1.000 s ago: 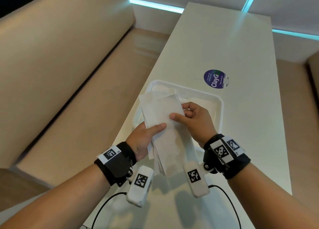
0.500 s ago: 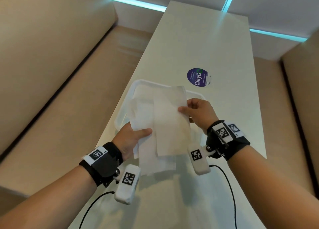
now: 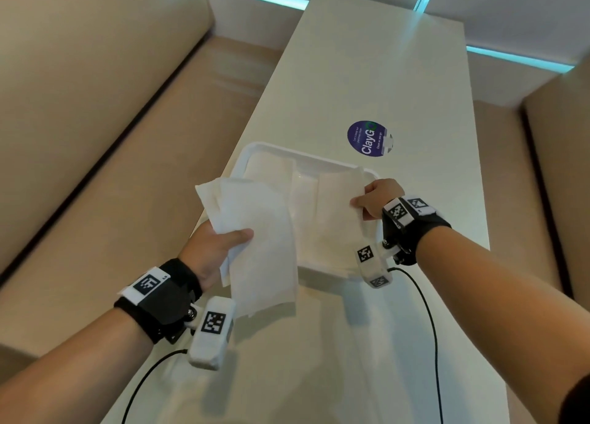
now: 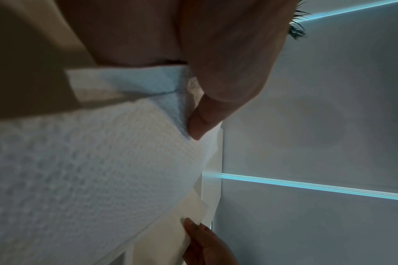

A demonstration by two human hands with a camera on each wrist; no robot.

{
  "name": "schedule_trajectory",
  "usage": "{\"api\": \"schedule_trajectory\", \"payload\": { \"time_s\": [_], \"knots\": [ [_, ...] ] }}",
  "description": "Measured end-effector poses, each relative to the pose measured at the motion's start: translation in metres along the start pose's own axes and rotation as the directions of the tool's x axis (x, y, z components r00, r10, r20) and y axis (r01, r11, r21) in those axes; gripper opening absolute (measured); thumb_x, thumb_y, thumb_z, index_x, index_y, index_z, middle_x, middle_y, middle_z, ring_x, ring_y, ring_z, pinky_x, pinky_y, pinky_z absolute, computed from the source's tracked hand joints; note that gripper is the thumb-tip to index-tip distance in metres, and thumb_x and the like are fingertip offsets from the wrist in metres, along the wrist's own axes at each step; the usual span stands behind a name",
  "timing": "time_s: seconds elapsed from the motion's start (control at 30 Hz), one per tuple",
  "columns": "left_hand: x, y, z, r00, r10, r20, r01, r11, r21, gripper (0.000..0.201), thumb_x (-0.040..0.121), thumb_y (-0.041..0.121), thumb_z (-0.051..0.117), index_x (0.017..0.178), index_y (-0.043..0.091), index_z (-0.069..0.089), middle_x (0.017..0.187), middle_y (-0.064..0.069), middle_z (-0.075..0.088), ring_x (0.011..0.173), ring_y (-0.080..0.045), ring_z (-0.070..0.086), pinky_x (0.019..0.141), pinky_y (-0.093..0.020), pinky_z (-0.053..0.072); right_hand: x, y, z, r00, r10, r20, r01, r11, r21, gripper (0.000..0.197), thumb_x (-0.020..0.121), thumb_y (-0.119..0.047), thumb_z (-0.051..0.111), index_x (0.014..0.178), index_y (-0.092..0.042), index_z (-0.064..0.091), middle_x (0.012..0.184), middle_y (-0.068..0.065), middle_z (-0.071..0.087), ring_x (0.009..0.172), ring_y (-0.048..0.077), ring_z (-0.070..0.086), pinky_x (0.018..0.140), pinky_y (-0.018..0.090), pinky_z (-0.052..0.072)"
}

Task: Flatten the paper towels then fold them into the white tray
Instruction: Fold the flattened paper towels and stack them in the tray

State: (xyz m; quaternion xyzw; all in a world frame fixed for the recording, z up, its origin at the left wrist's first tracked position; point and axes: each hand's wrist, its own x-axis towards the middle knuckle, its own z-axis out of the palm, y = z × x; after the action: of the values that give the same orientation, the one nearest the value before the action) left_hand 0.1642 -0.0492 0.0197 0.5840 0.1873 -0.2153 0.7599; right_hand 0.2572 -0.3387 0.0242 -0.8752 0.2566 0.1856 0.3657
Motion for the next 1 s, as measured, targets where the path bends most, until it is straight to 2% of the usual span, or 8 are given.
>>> {"api": "schedule_trajectory", "payload": {
  "time_s": [0.2, 0.4, 0.5, 0.67, 0.73, 0.83, 0.9, 1.0],
  "knots": [
    [0.001, -0.001, 0.002, 1.0, 0.006, 0.027, -0.006, 1.0, 0.008, 0.037, 0.087, -0.001, 0.059, 0.122, 0.009, 0.06, 0.12, -0.014, 0.067, 0.112, -0.032, 0.062, 0.103, -0.052, 0.043, 0.001, 0.0, 0.005, 0.994, -0.061, -0.092, 0.045, 0.986, -0.162, 0.031, 0.074, -0.013, 0.076, 0.065, -0.017, 0.047, 0.076, 0.007, 0.061, 0.084, 0.032, 0.068, 0.078, 0.044, 0.058],
    [-0.003, 0.002, 0.005, 0.996, 0.019, 0.083, -0.019, 1.0, -0.006, 0.044, 0.08, 0.004, 0.067, 0.123, 0.01, 0.06, 0.122, -0.016, 0.065, 0.114, -0.034, 0.061, 0.103, -0.054, 0.042, 0.005, 0.007, 0.003, 0.992, -0.031, -0.121, 0.001, 0.971, -0.24, 0.02, 0.07, -0.015, 0.077, 0.078, -0.006, 0.061, 0.081, 0.012, 0.068, 0.067, 0.027, 0.066, 0.06, 0.033, 0.058],
    [-0.005, 0.002, 0.006, 0.994, 0.025, 0.103, -0.023, 1.0, -0.015, 0.05, 0.075, 0.006, 0.073, 0.123, 0.009, 0.059, 0.122, -0.017, 0.065, 0.114, -0.035, 0.061, 0.102, -0.054, 0.043, -0.002, 0.006, 0.002, 0.989, -0.095, -0.115, 0.057, 0.954, -0.293, 0.026, 0.073, -0.019, 0.077, 0.077, -0.015, 0.051, 0.072, 0.005, 0.061, 0.055, 0.019, 0.057, 0.046, 0.021, 0.042],
    [-0.009, 0.003, 0.01, 0.994, 0.043, 0.097, -0.042, 0.999, -0.011, 0.044, 0.078, 0.005, 0.069, 0.121, 0.011, 0.061, 0.119, -0.014, 0.067, 0.112, -0.032, 0.063, 0.103, -0.052, 0.043, -0.025, -0.009, -0.001, 0.982, -0.12, -0.146, 0.059, 0.928, -0.368, 0.059, 0.077, -0.033, 0.075, 0.12, -0.003, 0.049, 0.108, 0.013, 0.058, 0.094, 0.03, 0.059, 0.069, 0.031, 0.045],
    [-0.01, 0.004, 0.013, 0.993, 0.051, 0.104, -0.049, 0.998, -0.025, 0.045, 0.077, 0.007, 0.067, 0.122, 0.01, 0.06, 0.12, -0.014, 0.067, 0.112, -0.032, 0.063, 0.104, -0.052, 0.042, -0.038, -0.014, 0.0, 0.955, -0.25, -0.16, 0.175, 0.909, -0.378, 0.066, 0.08, -0.039, 0.071, 0.13, -0.006, 0.042, 0.125, 0.012, 0.05, 0.112, 0.03, 0.053, 0.086, 0.037, 0.045],
    [-0.011, 0.005, 0.021, 0.99, 0.071, 0.118, -0.065, 0.996, -0.054, 0.053, 0.074, 0.008, 0.071, 0.125, 0.009, 0.058, 0.121, -0.014, 0.066, 0.114, -0.031, 0.062, 0.105, -0.051, 0.041, -0.069, -0.023, 0.009, 0.9, -0.429, -0.076, 0.412, 0.896, -0.167, 0.054, 0.087, -0.053, 0.057, 0.121, -0.011, 0.054, 0.114, 0.0, 0.059, 0.101, 0.02, 0.059, 0.091, 0.034, 0.047],
    [-0.01, 0.005, 0.025, 0.988, 0.088, 0.13, -0.079, 0.994, -0.071, 0.057, 0.075, 0.007, 0.074, 0.129, 0.008, 0.055, 0.123, -0.014, 0.065, 0.116, -0.031, 0.061, 0.105, -0.05, 0.041, -0.09, -0.025, 0.019, 0.911, -0.401, 0.095, 0.396, 0.915, 0.075, 0.056, 0.09, -0.06, 0.046, 0.107, -0.008, 0.061, 0.103, 0.002, 0.067, 0.09, 0.02, 0.065, 0.088, 0.039, 0.052],
    [-0.009, 0.008, 0.031, 0.988, 0.074, 0.139, -0.057, 0.991, -0.123, 0.055, 0.082, 0.023, 0.068, 0.133, 0.011, 0.053, 0.125, -0.012, 0.065, 0.117, -0.03, 0.06, 0.104, -0.05, 0.042, -0.107, -0.02, 0.034, 0.892, -0.385, 0.235, 0.294, 0.892, 0.344, 0.045, 0.084, -0.05, 0.063, 0.094, -0.007, 0.063, 0.097, 0.011, 0.07, 0.09, 0.029, 0.068, 0.085, 0.049, 0.055]
  ]
}}
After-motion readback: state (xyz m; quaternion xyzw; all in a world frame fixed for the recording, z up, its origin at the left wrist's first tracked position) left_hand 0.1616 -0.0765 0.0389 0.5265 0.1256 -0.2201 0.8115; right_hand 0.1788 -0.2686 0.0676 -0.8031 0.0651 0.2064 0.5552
